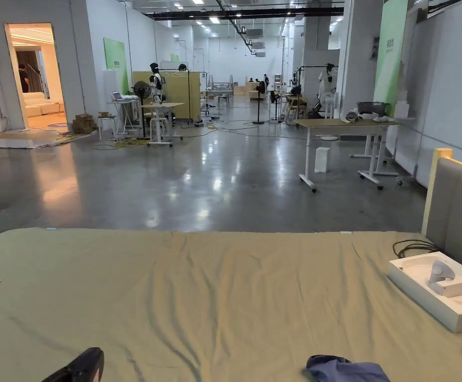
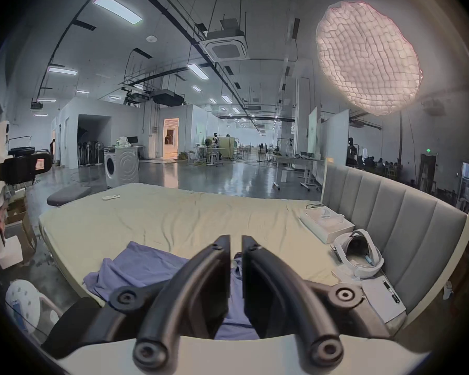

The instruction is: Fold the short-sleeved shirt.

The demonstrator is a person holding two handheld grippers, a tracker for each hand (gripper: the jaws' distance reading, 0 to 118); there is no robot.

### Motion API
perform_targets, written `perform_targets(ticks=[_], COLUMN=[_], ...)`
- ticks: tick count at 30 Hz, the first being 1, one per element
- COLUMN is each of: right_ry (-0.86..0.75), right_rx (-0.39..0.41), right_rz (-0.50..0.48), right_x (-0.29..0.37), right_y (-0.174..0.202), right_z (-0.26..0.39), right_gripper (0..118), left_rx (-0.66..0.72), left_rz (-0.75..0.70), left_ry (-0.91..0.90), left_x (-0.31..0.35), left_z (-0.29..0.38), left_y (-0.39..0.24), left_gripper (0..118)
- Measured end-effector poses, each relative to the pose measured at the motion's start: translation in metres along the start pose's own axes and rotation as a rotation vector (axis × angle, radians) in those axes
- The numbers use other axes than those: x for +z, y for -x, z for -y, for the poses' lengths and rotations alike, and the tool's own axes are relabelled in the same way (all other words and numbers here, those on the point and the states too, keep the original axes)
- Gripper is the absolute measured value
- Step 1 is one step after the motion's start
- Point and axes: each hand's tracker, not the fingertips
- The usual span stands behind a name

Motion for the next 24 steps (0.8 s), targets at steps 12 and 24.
perform_targets(ticks=[12, 24], right_ry=[-0.009, 0.137], right_rx=[0.001, -0.077], right_rz=[-0.003, -0.017], right_x=[0.0, -0.041], right_y=[0.002, -0.008], right_z=[-0.005, 0.028], right_gripper=[0, 0], left_rx=[0.06, 0.141], left_rz=[0.018, 0.021], left_ry=[0.033, 0.297], left_x=[-0.001, -0.081], left_z=[0.004, 0.058], left_y=[0.007, 0.042], left_gripper=[1, 1])
